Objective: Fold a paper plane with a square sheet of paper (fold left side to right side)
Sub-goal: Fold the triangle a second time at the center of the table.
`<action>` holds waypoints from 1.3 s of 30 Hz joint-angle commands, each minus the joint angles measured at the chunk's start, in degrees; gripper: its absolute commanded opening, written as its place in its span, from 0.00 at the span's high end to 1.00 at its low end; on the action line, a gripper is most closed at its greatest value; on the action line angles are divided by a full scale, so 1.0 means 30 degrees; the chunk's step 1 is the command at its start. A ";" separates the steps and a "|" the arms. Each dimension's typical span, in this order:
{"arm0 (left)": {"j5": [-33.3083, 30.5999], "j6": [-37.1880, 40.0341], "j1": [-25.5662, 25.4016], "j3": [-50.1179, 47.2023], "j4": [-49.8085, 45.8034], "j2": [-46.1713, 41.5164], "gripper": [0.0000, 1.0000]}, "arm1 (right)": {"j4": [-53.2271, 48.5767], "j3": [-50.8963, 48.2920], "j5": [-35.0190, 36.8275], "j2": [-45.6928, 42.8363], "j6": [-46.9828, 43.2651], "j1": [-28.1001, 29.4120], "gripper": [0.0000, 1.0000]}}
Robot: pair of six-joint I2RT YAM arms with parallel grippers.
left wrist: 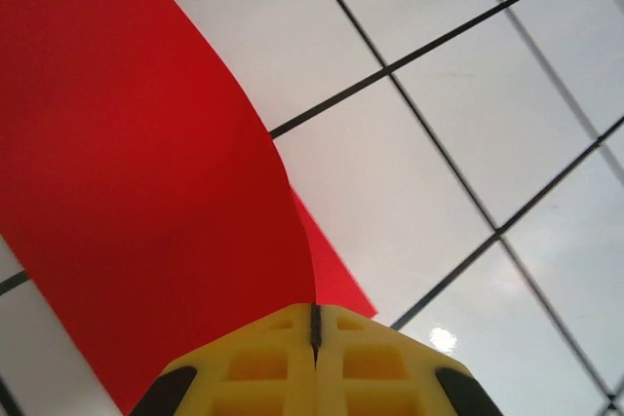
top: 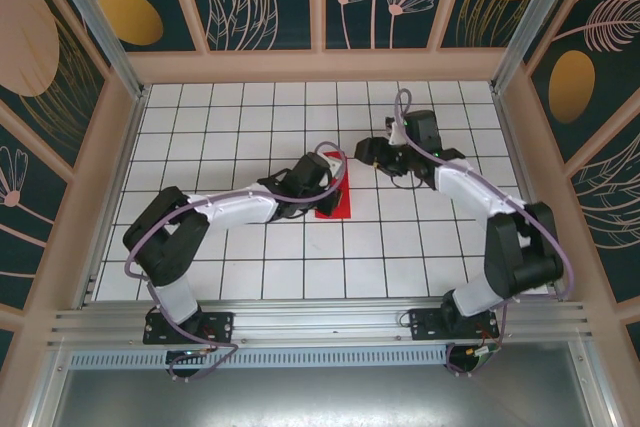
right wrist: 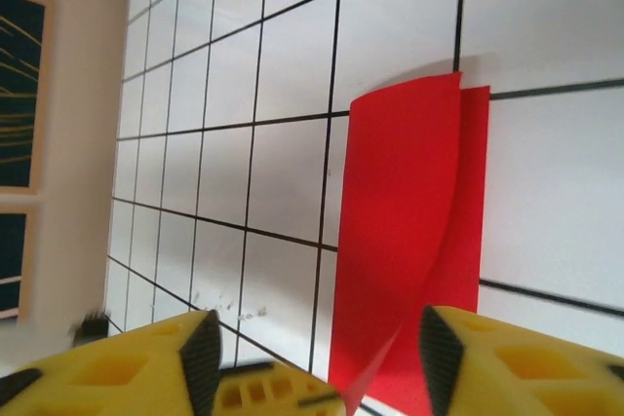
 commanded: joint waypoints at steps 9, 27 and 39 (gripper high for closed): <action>0.4918 -0.3028 0.1222 -0.1089 0.1675 0.0243 1.00 | 0.3417 -0.4280 0.0306 0.1336 0.2163 0.2762 0.98; 0.3584 -0.2035 0.2185 -0.0961 -0.0308 0.0335 1.00 | -0.0140 -0.2349 0.1318 0.4962 0.1111 0.3486 0.99; 0.1653 -0.0250 0.2925 0.0249 -0.1732 0.1587 1.00 | -0.1235 -0.2213 0.1466 0.5529 0.0366 0.3516 1.00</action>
